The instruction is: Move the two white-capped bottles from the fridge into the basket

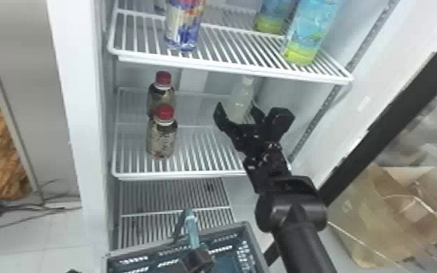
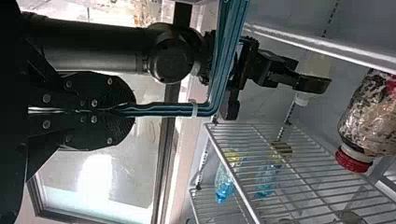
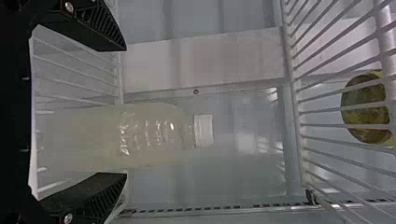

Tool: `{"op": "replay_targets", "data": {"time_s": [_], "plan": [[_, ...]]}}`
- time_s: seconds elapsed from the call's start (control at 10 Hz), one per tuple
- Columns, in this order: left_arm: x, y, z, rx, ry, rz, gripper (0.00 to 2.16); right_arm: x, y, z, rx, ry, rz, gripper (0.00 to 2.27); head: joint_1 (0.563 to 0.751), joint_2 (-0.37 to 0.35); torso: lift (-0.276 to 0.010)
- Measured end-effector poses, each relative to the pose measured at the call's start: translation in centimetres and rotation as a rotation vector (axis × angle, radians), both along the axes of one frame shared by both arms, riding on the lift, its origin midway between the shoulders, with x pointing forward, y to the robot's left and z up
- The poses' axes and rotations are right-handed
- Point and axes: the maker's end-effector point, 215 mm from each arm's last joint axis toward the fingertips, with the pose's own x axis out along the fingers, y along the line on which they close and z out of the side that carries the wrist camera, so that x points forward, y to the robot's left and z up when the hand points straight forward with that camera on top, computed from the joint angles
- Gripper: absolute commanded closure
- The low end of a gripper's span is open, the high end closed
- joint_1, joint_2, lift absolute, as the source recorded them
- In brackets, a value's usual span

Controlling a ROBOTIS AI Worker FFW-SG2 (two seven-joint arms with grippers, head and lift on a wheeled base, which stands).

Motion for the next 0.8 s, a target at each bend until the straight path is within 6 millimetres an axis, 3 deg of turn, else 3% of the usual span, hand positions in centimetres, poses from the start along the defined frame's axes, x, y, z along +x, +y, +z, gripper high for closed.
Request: {"op": "replay_targets", "data": {"time_s": [0.5,0.6,0.7,0.8], "plan": [[0.1,-0.1,0.3,-0.003,-0.005,-0.002,1.12,2.7,-1.0,0.6,-0.037,0.012,-0.047,0.12,0.695,-0.350,-0.260],[0.2,-0.2,0.3,-0.004,-0.007,-0.003,1.12,3.1,-1.2,0.6,-0.038,0.016,-0.050,0.30,0.695,-0.350,-0.260],[0.2,-0.2,0.4,-0.005,-0.008,-0.003,1.12,3.4,-1.3,0.7,-0.037,0.018,-0.052,0.63,0.695,-0.350,-0.260],[0.2,-0.2,0.4,-0.006,-0.008,-0.003,1.12,3.5,-1.3,0.7,-0.035,0.019,-0.052,0.77,0.695,-0.350,-0.260]]}}
